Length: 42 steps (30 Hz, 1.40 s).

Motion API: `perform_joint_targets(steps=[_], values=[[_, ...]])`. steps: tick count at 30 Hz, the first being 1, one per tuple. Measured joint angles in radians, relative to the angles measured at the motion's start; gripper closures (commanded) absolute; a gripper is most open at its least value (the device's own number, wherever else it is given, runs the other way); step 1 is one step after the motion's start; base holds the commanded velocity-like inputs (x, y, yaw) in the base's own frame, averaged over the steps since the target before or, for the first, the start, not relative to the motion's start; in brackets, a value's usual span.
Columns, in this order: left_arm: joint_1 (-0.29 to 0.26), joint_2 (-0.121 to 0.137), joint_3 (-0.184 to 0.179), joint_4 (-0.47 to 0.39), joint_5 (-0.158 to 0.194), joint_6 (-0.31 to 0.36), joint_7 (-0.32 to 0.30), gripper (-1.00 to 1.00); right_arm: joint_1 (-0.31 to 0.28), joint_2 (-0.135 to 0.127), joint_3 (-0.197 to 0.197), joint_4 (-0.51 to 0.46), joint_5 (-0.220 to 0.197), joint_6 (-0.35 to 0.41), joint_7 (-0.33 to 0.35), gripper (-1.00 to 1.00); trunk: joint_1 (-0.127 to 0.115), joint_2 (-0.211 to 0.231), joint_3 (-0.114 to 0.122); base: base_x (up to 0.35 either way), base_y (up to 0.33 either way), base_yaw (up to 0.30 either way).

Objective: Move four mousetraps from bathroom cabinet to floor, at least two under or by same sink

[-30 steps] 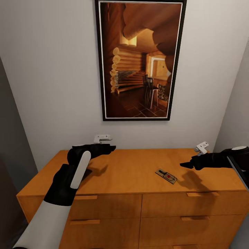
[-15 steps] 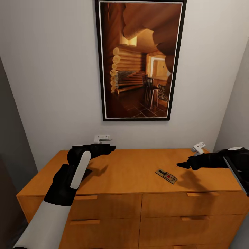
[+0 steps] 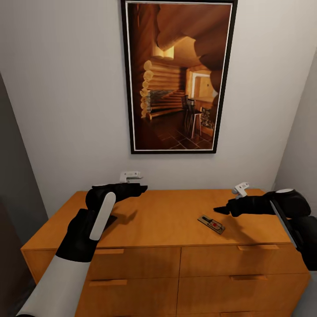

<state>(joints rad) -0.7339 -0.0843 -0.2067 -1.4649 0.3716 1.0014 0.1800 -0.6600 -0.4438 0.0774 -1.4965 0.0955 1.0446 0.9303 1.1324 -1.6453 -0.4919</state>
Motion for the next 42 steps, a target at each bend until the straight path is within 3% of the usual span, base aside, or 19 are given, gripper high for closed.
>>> perform_joint_targets(steps=[6, 13, 32, 42], values=[[0.0, 0.0, 0.0, 0.0, 0.0, 0.0, 0.0, -1.0, 0.0, 0.054, -0.001, 0.0, 0.037, 0.0, -0.017, -1.0, 0.0, 0.0, 0.0, 0.0, 0.0, 0.0], [0.0, 0.0, 0.0, -0.001, 0.0, 0.0, 0.0, -1.0, 0.0, 0.086, -0.004, 0.001, 0.071, 0.0, -0.021, -1.0, 0.0, 0.0, 0.0, 0.0, 0.0, 0.0], [0.0, 0.0, 0.0, -0.001, 0.001, 0.0, 0.0, -1.0, 0.0, 0.099, 0.001, 0.005, 0.086, 0.0, -0.02, -1.0, 0.0, 0.0, 0.0, 0.0, 0.0, 0.0], [0.0, 0.0, -0.001, -0.001, 0.001, 0.0, 0.0, -1.0, 0.0, 0.1, 0.022, 0.092, 0.087, 0.0, -0.019, -1.0, 0.0, 0.0, 0.0, 0.0, 0.0, 0.0]])
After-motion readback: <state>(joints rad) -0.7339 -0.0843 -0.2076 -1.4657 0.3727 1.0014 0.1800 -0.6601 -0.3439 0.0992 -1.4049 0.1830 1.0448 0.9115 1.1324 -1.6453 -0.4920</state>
